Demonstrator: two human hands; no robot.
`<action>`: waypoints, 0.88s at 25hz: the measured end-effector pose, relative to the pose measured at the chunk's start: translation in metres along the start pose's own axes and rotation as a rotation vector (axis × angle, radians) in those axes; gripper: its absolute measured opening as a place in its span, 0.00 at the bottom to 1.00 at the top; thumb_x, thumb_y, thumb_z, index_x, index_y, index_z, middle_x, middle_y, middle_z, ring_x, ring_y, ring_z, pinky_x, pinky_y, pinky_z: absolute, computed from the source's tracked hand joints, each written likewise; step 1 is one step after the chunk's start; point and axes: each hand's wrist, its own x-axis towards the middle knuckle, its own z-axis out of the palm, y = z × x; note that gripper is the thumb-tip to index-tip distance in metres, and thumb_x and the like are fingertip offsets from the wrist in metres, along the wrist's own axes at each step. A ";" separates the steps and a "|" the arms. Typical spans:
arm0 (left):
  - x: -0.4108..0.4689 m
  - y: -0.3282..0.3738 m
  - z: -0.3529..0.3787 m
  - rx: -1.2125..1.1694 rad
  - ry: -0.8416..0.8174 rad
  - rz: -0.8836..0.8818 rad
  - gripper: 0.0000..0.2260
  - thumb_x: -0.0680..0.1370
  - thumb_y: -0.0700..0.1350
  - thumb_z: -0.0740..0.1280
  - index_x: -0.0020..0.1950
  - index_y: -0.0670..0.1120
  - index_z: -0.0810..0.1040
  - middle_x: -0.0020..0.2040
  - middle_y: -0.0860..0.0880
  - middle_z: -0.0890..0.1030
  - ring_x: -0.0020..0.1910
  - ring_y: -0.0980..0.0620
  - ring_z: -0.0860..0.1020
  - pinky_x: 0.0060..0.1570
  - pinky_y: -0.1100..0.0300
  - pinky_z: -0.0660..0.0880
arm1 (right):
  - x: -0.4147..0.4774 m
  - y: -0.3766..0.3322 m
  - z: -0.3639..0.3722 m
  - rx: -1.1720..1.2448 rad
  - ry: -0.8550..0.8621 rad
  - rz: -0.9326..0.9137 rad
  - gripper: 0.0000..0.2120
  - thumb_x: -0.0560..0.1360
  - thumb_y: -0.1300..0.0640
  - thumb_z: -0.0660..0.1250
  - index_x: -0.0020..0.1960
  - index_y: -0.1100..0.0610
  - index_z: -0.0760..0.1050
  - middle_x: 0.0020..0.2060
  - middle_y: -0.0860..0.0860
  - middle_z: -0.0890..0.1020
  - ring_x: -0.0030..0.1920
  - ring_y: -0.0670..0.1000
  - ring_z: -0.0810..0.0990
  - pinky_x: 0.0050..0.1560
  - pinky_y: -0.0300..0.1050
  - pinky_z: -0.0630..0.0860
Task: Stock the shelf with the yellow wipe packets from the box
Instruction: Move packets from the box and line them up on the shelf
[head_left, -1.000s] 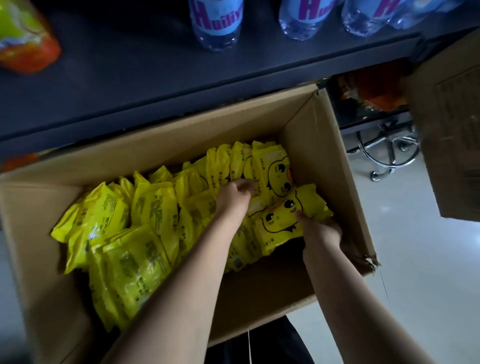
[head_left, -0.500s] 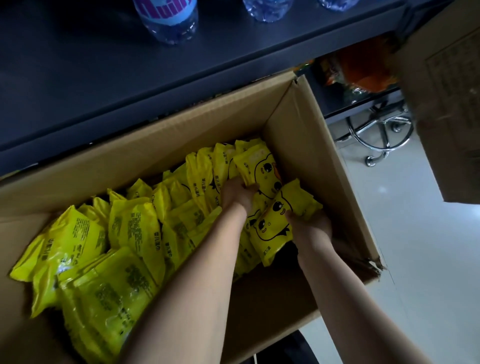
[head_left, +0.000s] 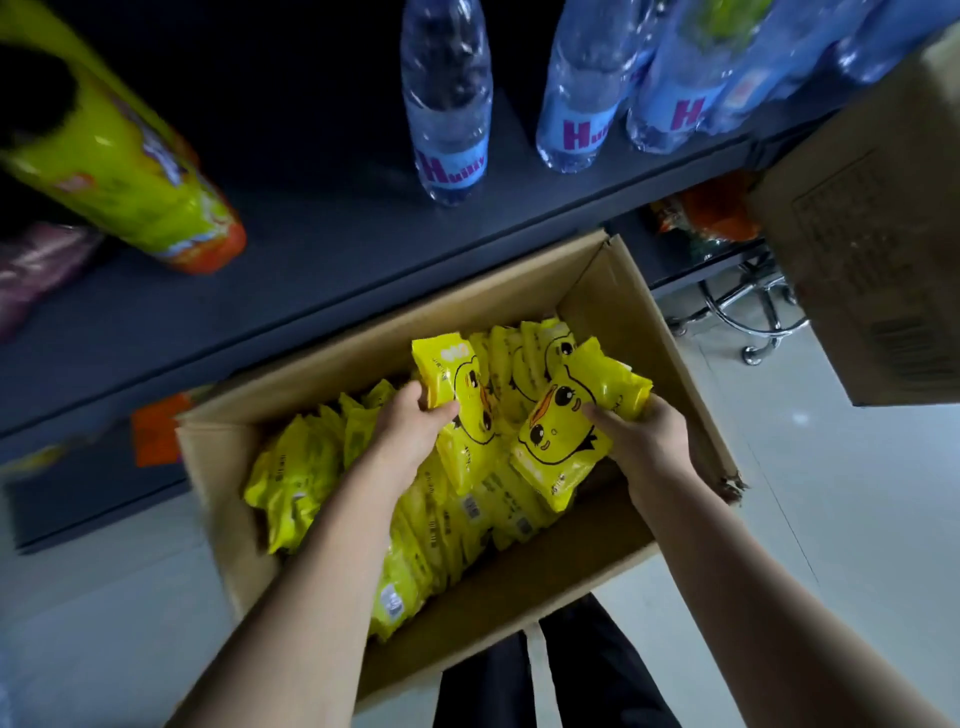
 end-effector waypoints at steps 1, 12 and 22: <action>-0.015 0.003 -0.013 0.008 0.012 0.022 0.08 0.74 0.40 0.70 0.39 0.48 0.72 0.48 0.43 0.81 0.50 0.42 0.79 0.54 0.43 0.76 | -0.011 -0.009 -0.002 0.047 -0.034 0.004 0.09 0.67 0.61 0.75 0.43 0.57 0.77 0.39 0.52 0.82 0.43 0.55 0.81 0.50 0.53 0.79; -0.225 0.092 -0.146 0.028 0.238 0.486 0.08 0.75 0.43 0.67 0.41 0.56 0.73 0.45 0.48 0.82 0.47 0.45 0.80 0.51 0.47 0.75 | -0.170 -0.170 -0.050 0.346 -0.482 -0.170 0.11 0.76 0.58 0.66 0.57 0.60 0.76 0.48 0.59 0.84 0.48 0.61 0.83 0.48 0.59 0.79; -0.428 0.191 -0.223 0.200 0.583 0.846 0.05 0.75 0.43 0.68 0.51 0.48 0.78 0.43 0.53 0.80 0.46 0.51 0.78 0.44 0.58 0.70 | -0.304 -0.298 -0.119 0.121 -0.443 -0.770 0.07 0.73 0.53 0.71 0.44 0.57 0.77 0.35 0.50 0.83 0.32 0.48 0.82 0.29 0.40 0.76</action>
